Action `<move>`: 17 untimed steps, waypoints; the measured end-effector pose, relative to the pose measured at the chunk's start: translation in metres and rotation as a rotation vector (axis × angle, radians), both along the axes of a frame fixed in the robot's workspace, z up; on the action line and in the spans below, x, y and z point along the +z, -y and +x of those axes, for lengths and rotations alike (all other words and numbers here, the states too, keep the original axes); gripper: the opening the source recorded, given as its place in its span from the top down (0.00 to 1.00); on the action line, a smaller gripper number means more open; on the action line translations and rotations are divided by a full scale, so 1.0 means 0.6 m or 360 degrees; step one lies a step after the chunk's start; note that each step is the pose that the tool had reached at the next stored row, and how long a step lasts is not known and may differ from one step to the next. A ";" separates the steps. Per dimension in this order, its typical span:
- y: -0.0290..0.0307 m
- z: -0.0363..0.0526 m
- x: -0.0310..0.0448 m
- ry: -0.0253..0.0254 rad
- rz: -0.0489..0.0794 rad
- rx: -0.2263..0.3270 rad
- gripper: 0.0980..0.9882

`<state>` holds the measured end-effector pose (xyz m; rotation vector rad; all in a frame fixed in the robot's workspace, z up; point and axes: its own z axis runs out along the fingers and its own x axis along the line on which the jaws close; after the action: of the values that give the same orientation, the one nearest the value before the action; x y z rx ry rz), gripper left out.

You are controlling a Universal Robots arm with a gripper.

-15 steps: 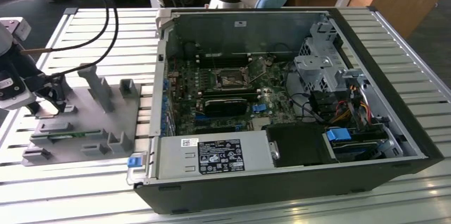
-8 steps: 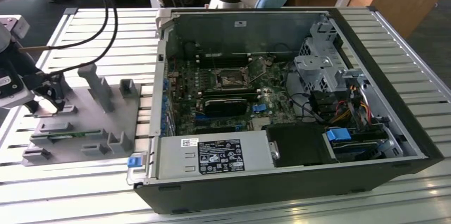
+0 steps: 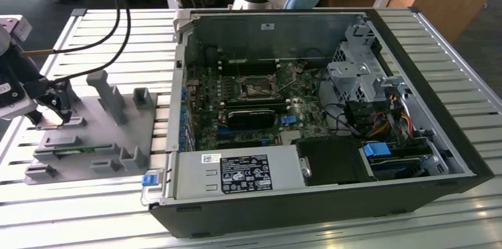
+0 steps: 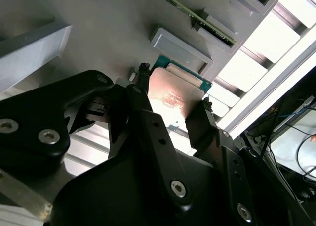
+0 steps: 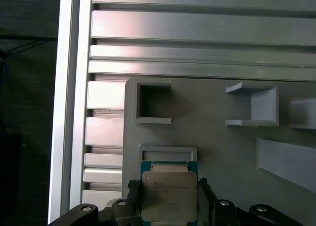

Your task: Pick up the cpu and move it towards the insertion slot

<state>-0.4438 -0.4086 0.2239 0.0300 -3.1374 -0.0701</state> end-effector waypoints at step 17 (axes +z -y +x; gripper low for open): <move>0.0000 0.000 0.012 -0.00003 0.0000 0.0000 0.50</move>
<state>-0.4438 -0.4087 0.2309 0.0300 -3.1372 -0.0700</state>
